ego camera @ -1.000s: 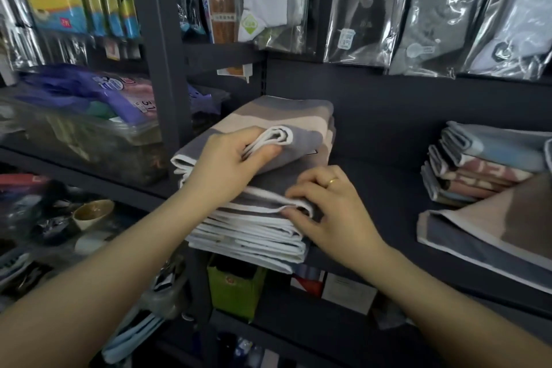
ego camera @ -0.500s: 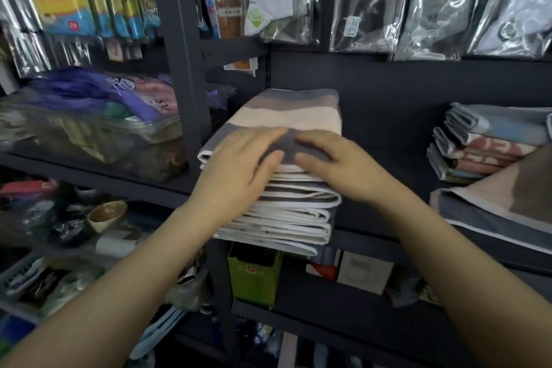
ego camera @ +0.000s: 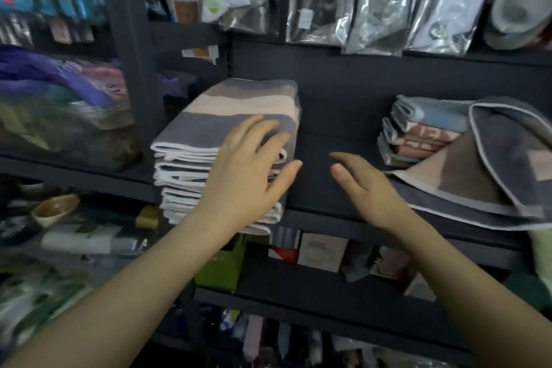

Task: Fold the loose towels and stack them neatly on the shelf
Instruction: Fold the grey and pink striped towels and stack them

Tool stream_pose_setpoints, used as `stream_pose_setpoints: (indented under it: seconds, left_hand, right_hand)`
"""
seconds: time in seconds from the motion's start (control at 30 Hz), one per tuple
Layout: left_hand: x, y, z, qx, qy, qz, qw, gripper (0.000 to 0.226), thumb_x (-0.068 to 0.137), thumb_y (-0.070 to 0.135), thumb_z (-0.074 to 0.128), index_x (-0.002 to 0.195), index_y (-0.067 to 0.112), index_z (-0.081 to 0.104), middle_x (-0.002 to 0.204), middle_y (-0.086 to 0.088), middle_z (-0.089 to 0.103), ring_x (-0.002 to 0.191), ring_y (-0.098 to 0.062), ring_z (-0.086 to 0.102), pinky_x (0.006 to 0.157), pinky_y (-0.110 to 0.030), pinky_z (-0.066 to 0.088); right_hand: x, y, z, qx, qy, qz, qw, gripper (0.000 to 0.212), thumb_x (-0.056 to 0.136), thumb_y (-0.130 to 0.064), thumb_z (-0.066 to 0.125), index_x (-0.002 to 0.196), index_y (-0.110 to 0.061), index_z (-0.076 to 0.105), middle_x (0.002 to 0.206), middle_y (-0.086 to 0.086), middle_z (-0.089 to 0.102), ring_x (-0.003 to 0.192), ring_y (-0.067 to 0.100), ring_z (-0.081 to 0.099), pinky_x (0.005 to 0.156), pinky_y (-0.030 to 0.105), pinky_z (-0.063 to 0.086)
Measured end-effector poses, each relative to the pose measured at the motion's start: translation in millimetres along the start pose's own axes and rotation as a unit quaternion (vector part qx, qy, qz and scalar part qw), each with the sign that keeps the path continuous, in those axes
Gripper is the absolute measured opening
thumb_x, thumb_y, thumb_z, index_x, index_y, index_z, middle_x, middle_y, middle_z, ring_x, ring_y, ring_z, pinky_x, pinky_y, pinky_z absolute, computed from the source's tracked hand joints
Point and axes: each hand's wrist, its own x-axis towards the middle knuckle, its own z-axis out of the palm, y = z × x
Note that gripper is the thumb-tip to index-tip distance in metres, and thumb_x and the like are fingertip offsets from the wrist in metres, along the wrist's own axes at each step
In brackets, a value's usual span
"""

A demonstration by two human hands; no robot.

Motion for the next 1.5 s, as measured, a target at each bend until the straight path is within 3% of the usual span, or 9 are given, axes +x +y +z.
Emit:
stream_pose_setpoints:
  seconds: [0.23,0.43,0.63,0.8,0.87,1.0,1.2,1.33,1.5]
  left_hand:
    - [25.0,88.4,54.6,-0.109,-0.017,0.083,0.990,0.034,0.087,0.027,0.056,0.110,0.004,0.064,0.116,-0.014,0.060,0.123,-0.035,0.045,0.102,-0.044,0.037]
    - [35.2,141.2,104.1,-0.225,-0.121,0.028,0.967,0.049,0.090,0.025,0.056,0.136,0.017,0.042,0.131,-0.004,0.049,0.128,-0.016,0.033,0.100,-0.021,0.024]
    - [56.9,181.6,133.1,-0.430,-0.210,-0.149,0.865,0.027,0.091,0.039,0.048,0.118,0.039,0.048,0.118,0.008,0.058,0.106,-0.003,0.054,0.096,-0.027,0.044]
    - [90.5,219.3,141.0,-0.557,-0.193,-0.272,0.760,0.024,0.093,0.046,0.045,0.091,0.032,0.064,0.095,0.013,0.071,0.094,-0.003,0.064,0.090,-0.026,0.048]
    - [94.7,235.2,143.0,-0.531,-0.200,-0.255,0.783,0.021,0.091,0.039,0.051,0.083,0.026,0.065,0.082,0.015,0.070,0.079,0.003,0.063,0.076,-0.015,0.046]
    - [87.3,251.4,154.2,-0.365,-0.250,-0.144,0.885,0.018,0.088,0.016,0.055,0.085,-0.002,0.058,0.077,-0.009,0.059,0.072,-0.018,0.053,0.070,-0.037,0.043]
    - [78.9,264.0,145.2,-0.559,-0.184,-0.218,0.779,0.029,0.097,0.002,0.037,0.108,0.011,0.062,0.105,-0.002,0.066,0.098,-0.010,0.058,0.089,-0.024,0.045]
    - [77.5,266.3,130.7,-0.544,-0.127,-0.255,0.790,0.027,0.095,0.015,0.045,0.080,0.000,0.061,0.071,-0.002,0.059,0.073,-0.009,0.053,0.070,-0.021,0.040]
    - [67.5,248.2,101.3,-0.590,-0.130,-0.137,0.785,0.026,0.087,0.024,0.057,0.064,0.014,0.063,0.059,0.009,0.052,0.058,0.000,0.048,0.057,-0.010,0.039]
  right_hand:
    - [-48.0,99.5,-98.2,-0.230,0.154,0.114,0.954,0.035,0.085,-0.027,0.061,0.113,-0.005,0.057,0.115,0.017,0.056,0.108,0.036,0.050,0.085,0.042,0.041]
    - [-71.6,172.1,-132.8,-0.324,0.099,0.225,0.914,0.036,0.087,-0.032,0.059,0.106,-0.002,0.052,0.114,0.019,0.052,0.104,0.039,0.048,0.079,0.044,0.042]
    - [-75.3,165.6,-148.0,-0.080,0.223,0.095,0.967,0.023,0.088,-0.009,0.056,0.068,-0.010,0.047,0.064,0.004,0.049,0.066,0.025,0.048,0.055,0.029,0.017]
    - [-112.6,134.6,-124.9,-0.049,0.125,-0.084,0.987,0.007,0.079,-0.001,0.063,0.081,0.001,0.068,0.077,0.014,0.067,0.072,0.016,0.053,0.065,0.022,0.037]
    - [-125.0,133.3,-118.6,-0.024,0.060,-0.109,0.992,0.012,0.082,-0.001,0.060,0.089,0.000,0.069,0.081,0.015,0.067,0.078,0.013,0.051,0.067,0.014,0.032]
    - [-142.4,141.6,-123.3,0.025,-0.037,-0.141,0.989,0.018,0.087,-0.012,0.059,0.101,-0.006,0.069,0.095,0.009,0.070,0.087,0.010,0.057,0.076,0.012,0.040]
    - [-119.4,174.7,-184.5,0.056,0.260,-0.050,0.963,0.022,0.086,-0.006,0.059,0.103,-0.020,0.062,0.099,-0.015,0.060,0.092,0.000,0.054,0.082,0.010,0.041]
    - [-89.4,200.6,-204.8,-0.104,0.229,-0.052,0.966,0.041,0.085,-0.005,0.058,0.125,-0.013,0.055,0.127,0.007,0.054,0.119,0.023,0.045,0.101,0.026,0.032]
    - [-72.1,233.4,-211.9,-0.145,0.186,0.029,0.971,0.016,0.087,-0.015,0.058,0.098,-0.009,0.068,0.098,0.012,0.069,0.096,0.032,0.060,0.084,0.037,0.043]
